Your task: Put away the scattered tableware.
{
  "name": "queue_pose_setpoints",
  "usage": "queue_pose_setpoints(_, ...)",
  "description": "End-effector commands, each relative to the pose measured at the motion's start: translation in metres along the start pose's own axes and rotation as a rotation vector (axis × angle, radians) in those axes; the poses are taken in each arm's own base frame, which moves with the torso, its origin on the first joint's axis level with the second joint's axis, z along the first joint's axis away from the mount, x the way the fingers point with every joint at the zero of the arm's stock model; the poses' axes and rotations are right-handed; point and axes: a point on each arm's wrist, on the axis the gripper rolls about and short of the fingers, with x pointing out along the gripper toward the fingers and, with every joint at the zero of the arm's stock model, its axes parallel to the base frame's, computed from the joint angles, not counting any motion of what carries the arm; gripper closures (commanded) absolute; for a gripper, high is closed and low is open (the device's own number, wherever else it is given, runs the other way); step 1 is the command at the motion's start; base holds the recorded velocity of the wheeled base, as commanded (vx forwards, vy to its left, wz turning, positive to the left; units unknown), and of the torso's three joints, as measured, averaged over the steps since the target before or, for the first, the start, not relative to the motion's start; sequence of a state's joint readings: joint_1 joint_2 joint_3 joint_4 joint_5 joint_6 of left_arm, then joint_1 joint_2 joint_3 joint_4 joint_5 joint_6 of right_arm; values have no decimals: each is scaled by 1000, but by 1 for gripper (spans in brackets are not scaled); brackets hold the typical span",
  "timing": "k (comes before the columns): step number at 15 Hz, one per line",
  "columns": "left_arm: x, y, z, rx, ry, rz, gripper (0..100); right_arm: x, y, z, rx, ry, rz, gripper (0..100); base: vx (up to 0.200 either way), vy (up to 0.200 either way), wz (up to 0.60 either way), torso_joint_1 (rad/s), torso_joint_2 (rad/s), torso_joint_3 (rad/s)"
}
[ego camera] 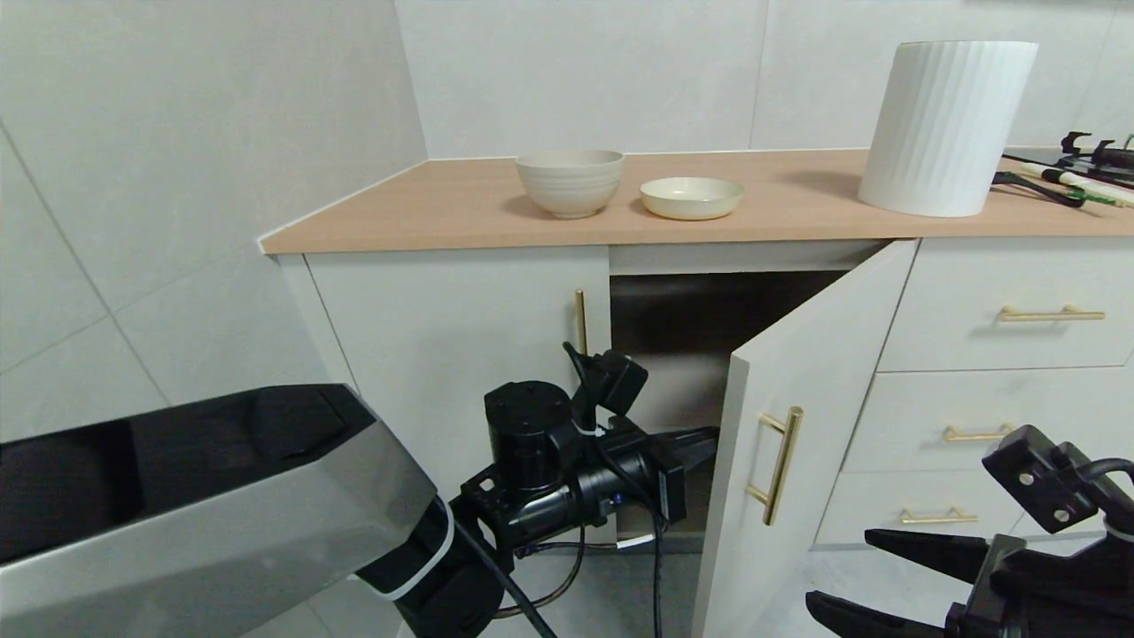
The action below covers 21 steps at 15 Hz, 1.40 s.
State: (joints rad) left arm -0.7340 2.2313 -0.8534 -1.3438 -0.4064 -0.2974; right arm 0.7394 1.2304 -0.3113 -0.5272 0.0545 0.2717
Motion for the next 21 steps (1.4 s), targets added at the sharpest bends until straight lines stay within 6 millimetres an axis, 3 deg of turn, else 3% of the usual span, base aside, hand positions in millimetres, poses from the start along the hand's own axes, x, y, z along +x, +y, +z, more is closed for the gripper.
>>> queue_pose_setpoints(1, 10, 5, -7, -3, 3, 0, 100, 1, 0, 0, -1, 3, 3, 0, 0, 0, 0, 0, 0, 0)
queue_pose_setpoints(3, 20, 11, -14, -2, 2, -2, 100, 1, 0, -1, -1, 5, 2, 0, 0, 0, 0, 0, 0, 0)
queue_pose_setpoints(6, 30, 1, -21, -1, 13, -32, 100, 1, 0, -1, -1, 8, 2, 0, -67, 0, 0, 2, 2, 1)
queue_pose_setpoints(11, 46, 5, -10, 20, -80, 58, 100, 1, 2, -1, -5, 9, 10, 0, -40, 0, 0, 0, 0, 0)
queue_pose_setpoints(18, 46, 4, -11, 19, -86, 75, 100, -1, 5, -1, -12, 1, 28, 0, 0, 0, 0, 0, 0, 0)
queue_pose_setpoints(21, 54, -37, -24, 22, -77, -52, 100, -11, 11, -6, -30, -3, 105, 0, 0, 0, 0, 0, 0, 0)
